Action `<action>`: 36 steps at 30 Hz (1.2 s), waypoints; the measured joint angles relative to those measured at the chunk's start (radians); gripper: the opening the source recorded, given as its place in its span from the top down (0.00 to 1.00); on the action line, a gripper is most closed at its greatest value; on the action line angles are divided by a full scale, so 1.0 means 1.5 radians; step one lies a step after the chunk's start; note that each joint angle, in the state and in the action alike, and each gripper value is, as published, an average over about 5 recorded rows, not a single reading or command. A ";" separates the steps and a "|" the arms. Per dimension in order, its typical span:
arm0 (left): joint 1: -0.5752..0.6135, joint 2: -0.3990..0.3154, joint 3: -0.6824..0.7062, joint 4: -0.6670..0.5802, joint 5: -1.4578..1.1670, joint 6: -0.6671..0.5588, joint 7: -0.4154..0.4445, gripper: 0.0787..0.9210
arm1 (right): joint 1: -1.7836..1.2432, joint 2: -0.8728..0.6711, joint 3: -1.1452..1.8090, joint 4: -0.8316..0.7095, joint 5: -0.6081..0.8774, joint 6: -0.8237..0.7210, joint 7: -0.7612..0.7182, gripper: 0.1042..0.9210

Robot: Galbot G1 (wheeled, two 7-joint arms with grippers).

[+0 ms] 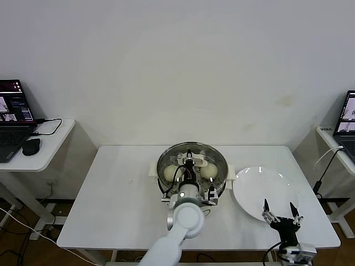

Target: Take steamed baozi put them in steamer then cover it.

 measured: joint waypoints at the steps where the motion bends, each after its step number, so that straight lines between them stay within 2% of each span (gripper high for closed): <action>1: 0.000 0.000 0.000 0.000 0.000 0.000 -0.001 0.93 | 0.000 0.000 0.000 0.000 0.000 0.000 0.000 0.12; 4: 0.001 0.000 0.001 -0.003 -0.001 -0.001 -0.002 0.89 | 0.000 -0.001 0.000 0.000 0.000 0.000 0.000 0.12; 7: 0.003 0.001 0.001 -0.010 -0.001 -0.002 0.000 0.80 | 0.000 -0.001 0.001 -0.001 0.001 0.001 -0.001 0.12; 26: 0.036 0.003 0.006 -0.083 0.006 0.001 0.039 0.15 | 0.000 -0.002 0.002 -0.003 0.001 0.001 -0.001 0.12; 36: 0.076 0.013 -0.007 -0.142 0.004 0.000 0.050 0.12 | -0.004 -0.009 0.002 0.002 0.002 -0.001 -0.003 0.12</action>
